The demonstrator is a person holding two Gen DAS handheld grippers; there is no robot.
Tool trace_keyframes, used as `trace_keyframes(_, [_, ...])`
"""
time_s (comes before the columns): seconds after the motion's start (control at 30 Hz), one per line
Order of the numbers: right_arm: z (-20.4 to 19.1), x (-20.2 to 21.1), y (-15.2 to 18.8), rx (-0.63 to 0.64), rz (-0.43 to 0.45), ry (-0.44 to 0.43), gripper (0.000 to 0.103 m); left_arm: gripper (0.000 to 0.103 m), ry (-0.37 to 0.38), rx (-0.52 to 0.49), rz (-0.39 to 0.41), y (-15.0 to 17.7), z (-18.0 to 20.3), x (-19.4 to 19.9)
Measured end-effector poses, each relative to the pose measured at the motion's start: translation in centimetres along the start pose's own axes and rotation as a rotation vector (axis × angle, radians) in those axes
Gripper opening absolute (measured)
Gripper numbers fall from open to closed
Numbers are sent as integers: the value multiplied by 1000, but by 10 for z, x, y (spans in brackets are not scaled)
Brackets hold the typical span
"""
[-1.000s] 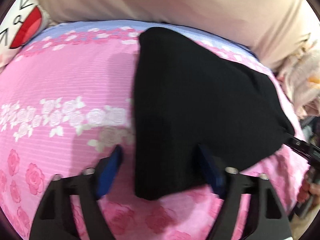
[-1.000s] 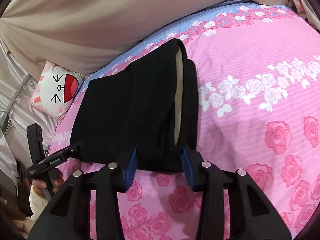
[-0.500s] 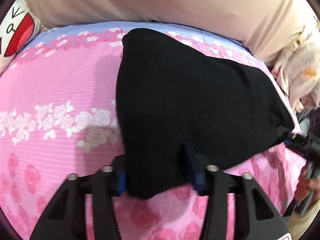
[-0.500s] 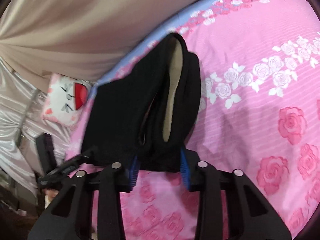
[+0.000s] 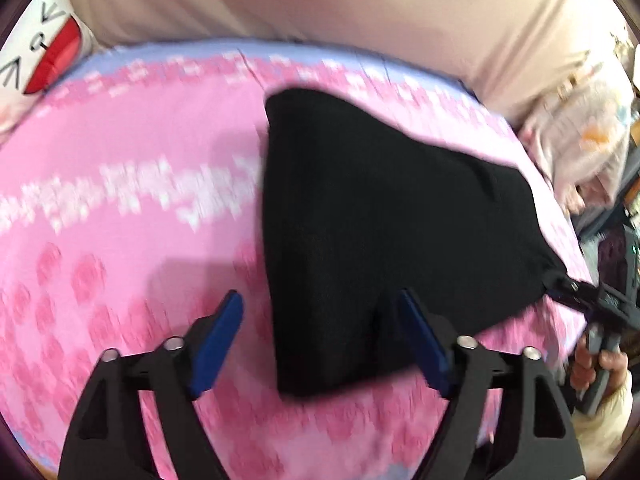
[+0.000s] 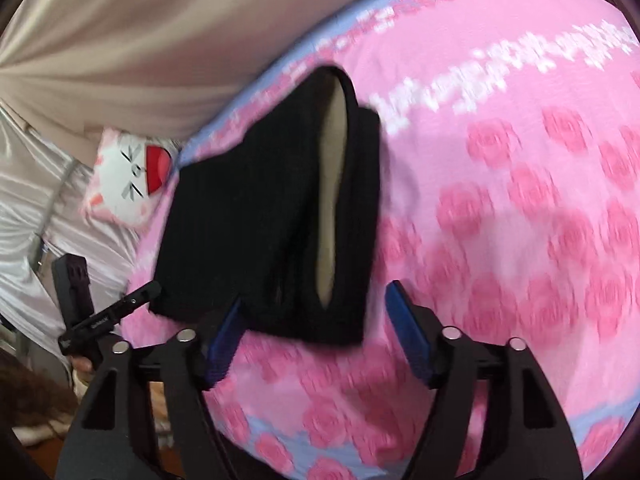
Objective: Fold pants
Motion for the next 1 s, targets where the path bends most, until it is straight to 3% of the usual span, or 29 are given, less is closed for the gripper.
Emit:
trace_keyframes(0.07, [2, -17, -5, -25, -14, -33, 85, 87, 0, 2, 17, -8, -1, -14])
trace_keyframes(0.13, [0, -29, -6, -55, -22, -76, 86, 87, 2, 14, -38, -4, -5, -34])
trace_keyframes(0.2, [-5, -35, -9, -25, -16, -68, 87, 89, 55, 83, -101, 4, -6, -53])
trace_keyframes(0.27, [-7, -37, -9, -14, -13, -56, 74, 90, 47, 77, -81, 6, -1, -54])
trace_keyframes(0.3, [-7, -38, -8, -6, -17, -41, 59, 84, 46, 57, -82, 6, 2, -56])
trace_keyframes(0.33, [-7, -36, -7, -17, -12, -47, 51, 73, 72, 63, -91, 6, 6, -56])
trace_keyframes(0.37, [-6, -34, -8, -25, -9, -50, 48, 69, 65, 61, -91, 4, 7, -55])
trace_keyframes(0.43, [-10, -29, -10, -30, 9, -53, 42, 47, 61, 35, -77, 0, 11, -51])
trace_keyframes(0.63, [-28, -12, -23, -10, 56, -87, 39, 35, 115, 18, -28, -13, 20, -25])
trace_keyframes(0.77, [-42, 6, -35, 20, 86, -112, 39, 34, 176, 37, 16, -28, 24, 2])
trace_keyframes(1.0, [-85, 21, -67, 96, 157, -158, 39, 34, 187, -40, 134, -64, 41, 38])
Point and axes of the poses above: each gripper's, at about its wrist camera, not at the fingertips, and x roughly against the way its jaws point, z to its right, y to its underside, the point moved 4 cm from there along -x, roughly the way its jaws point, and after that the axes turned 15 degrees about z, right-handed, at the moved point
